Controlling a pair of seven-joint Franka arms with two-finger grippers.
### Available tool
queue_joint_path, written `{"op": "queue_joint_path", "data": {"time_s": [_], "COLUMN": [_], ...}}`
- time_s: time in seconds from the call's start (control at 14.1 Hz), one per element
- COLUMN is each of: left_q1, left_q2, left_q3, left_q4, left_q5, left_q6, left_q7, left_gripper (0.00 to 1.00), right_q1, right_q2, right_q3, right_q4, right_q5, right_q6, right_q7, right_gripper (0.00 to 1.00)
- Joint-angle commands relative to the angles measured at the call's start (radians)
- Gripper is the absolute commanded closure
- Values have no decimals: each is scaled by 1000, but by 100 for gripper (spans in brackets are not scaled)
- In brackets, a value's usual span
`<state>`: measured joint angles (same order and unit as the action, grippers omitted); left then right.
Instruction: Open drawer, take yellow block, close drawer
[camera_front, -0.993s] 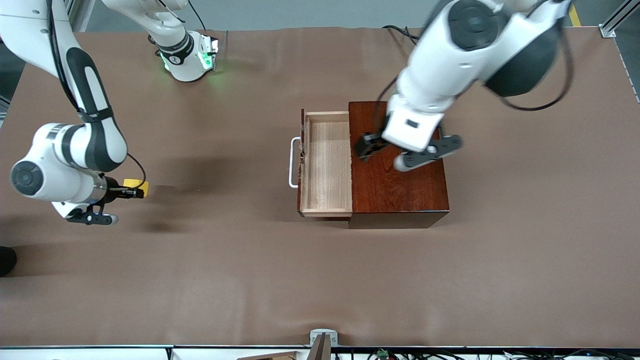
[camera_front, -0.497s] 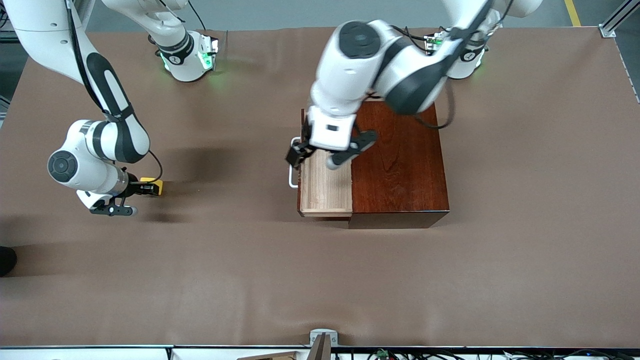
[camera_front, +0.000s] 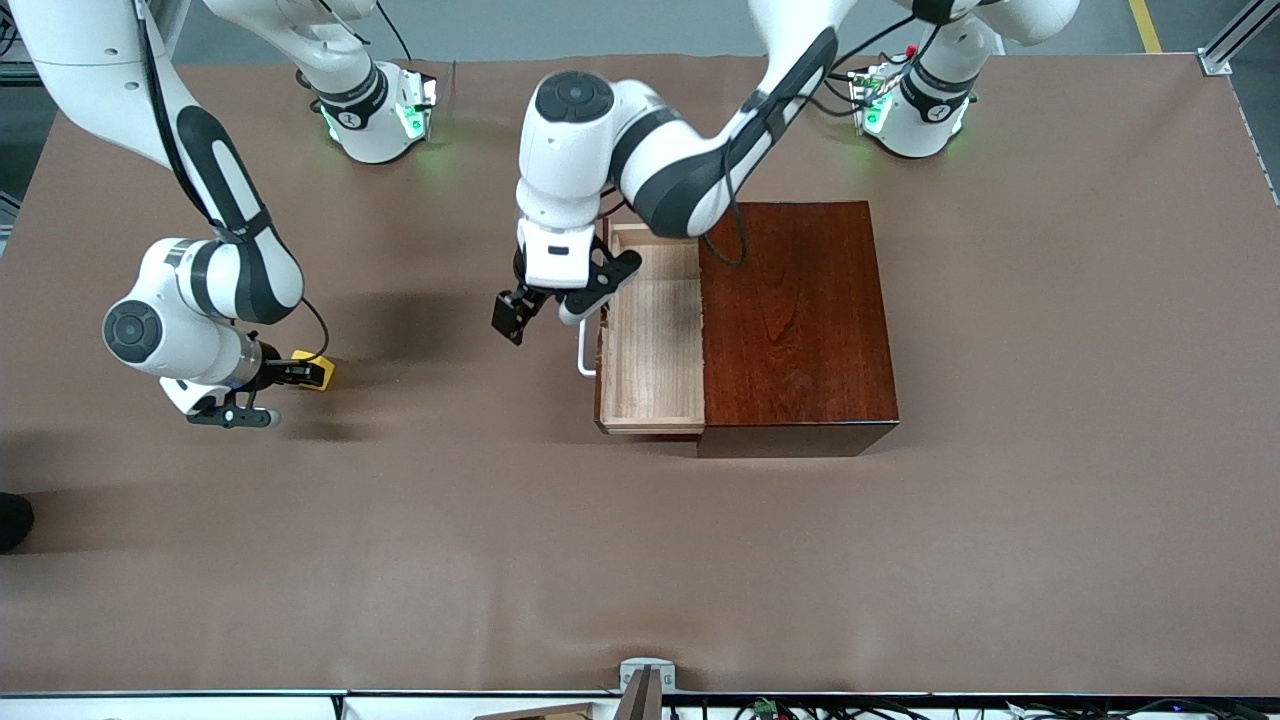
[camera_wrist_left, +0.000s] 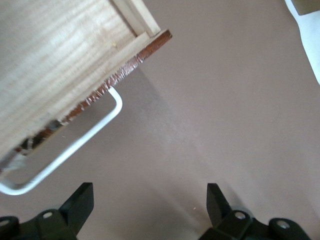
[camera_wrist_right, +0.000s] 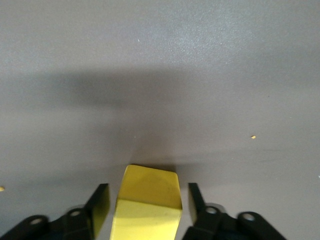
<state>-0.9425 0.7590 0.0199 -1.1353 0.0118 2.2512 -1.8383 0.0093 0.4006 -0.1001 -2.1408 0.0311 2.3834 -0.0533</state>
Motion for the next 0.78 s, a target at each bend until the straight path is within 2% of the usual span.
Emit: {"op": "queue_joint_path", "data": {"time_s": [0.0, 0.14, 0.35, 0.71], "left_q1": [-50, -70, -71, -68], "left_q2": [71, 108, 137, 141], "left_q3": [44, 57, 57, 57], "left_q4": [42, 38, 37, 25], "left_q5": [20, 22, 20, 43], "left_q6": [39, 33, -10, -128], "left_q7": [-132, -247, -354, -363], "left_gripper": [0, 0, 0, 0], "right_q1": [1, -3, 1, 34], "right_q2": [-26, -38, -91, -94], "right_q3": [2, 2, 7, 8], "right_q4": [-8, 36, 143, 545], "right_q5": [-19, -17, -17, -8], "right_q6": [-44, -116, -313, -749], "right_q7": [4, -2, 9, 10], "right_gripper": [0, 0, 0, 0]}}
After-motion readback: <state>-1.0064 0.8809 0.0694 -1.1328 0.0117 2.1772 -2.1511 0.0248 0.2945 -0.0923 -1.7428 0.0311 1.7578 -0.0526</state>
